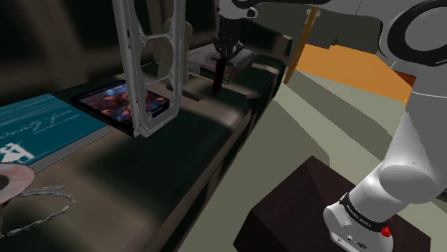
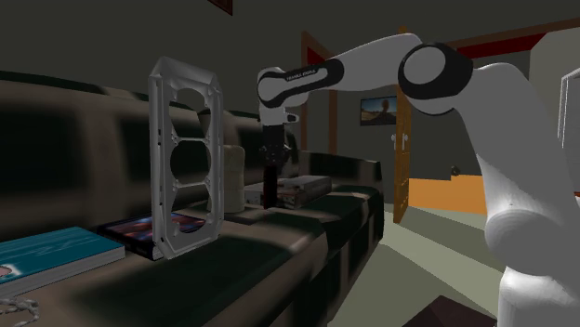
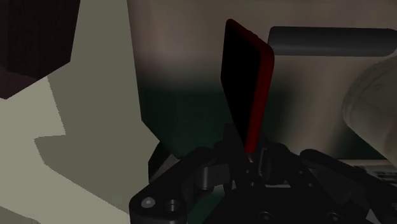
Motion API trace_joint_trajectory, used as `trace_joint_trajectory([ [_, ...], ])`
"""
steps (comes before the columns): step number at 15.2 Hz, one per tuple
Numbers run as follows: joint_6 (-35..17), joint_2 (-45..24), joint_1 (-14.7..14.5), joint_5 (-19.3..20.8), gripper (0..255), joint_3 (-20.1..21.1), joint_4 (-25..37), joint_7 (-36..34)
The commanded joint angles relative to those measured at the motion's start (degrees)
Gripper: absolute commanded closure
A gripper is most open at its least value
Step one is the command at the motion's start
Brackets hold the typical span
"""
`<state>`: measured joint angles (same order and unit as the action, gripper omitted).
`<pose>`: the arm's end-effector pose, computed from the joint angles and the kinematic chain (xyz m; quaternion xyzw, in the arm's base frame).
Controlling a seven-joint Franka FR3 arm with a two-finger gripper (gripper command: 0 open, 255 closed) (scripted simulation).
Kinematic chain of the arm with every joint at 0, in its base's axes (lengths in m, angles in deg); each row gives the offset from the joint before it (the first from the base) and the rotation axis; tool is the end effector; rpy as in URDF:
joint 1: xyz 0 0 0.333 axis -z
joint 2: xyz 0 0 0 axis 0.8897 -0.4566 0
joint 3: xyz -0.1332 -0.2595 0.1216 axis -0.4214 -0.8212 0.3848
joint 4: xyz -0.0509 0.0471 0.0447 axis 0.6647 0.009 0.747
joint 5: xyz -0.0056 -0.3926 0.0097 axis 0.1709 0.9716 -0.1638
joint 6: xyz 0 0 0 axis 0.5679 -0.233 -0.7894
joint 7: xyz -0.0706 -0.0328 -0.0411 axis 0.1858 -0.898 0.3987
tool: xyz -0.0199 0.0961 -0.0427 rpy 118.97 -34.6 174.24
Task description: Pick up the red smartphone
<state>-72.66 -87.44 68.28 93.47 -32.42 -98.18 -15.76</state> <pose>0.6532 0.1200 0.5432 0.8271 -0.5569 0.0674 0.0347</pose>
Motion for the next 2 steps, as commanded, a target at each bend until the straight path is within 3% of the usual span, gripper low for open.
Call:
trace_joint_trajectory([
  [1,1.14,-0.20,-0.18,0.04,255,0.02,1.32,0.12],
  [2,1.15,-0.21,-0.19,0.05,255,0.02,1.34,0.12],
])
